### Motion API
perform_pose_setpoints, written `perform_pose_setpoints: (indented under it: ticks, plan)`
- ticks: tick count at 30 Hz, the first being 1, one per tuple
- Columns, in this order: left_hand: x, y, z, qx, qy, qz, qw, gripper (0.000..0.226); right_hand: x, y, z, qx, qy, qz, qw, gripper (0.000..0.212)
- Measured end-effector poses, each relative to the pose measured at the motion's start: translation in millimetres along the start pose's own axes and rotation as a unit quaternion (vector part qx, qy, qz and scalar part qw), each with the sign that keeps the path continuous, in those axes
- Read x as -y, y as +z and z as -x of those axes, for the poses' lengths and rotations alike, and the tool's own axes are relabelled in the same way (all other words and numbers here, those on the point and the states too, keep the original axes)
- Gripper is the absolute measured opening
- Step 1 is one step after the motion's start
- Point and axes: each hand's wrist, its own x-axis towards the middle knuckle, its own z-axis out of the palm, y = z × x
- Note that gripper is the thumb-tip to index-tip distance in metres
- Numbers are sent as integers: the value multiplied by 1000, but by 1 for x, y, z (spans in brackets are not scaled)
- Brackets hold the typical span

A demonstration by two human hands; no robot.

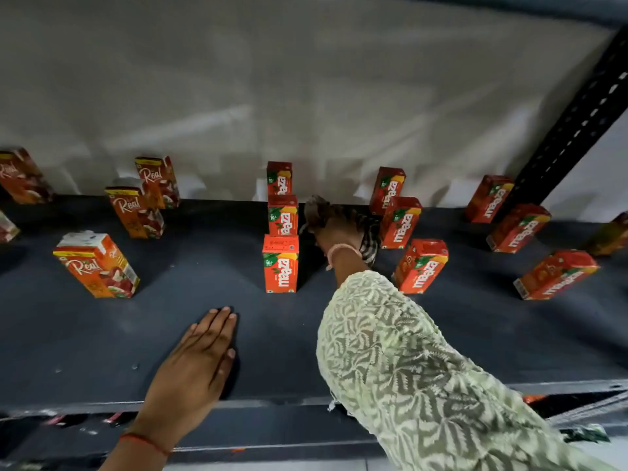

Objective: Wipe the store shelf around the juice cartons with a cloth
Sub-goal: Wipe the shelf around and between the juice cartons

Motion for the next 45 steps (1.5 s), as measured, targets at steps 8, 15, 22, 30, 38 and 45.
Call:
perform_pose_setpoints:
  ticks: [8,15,22,30,38,45]
  plan:
    - [9,-2,-19,-12,2,-18,1000,71,6,-16,15,101,-21,-29,994,49]
    - [-3,-6,7,-9,17,0,1000,62,-16,-24,134,89,-51,-38,994,44]
    - [-4,-5,-3,-19,-1,9,1000,65,-15,-20,207,72,-78,-24,994,41]
    - [30,-21,31,-23,-23,-8,999,73,49,23,258,21,-151,-46,987,40]
    - [112,-47,65,-23,-76,-11,997,61,133,52,256,98,-42,-263,959,34]
    - [183,-69,73,-3,-77,2,997,46,177,85,175,-28,95,-432,897,40]
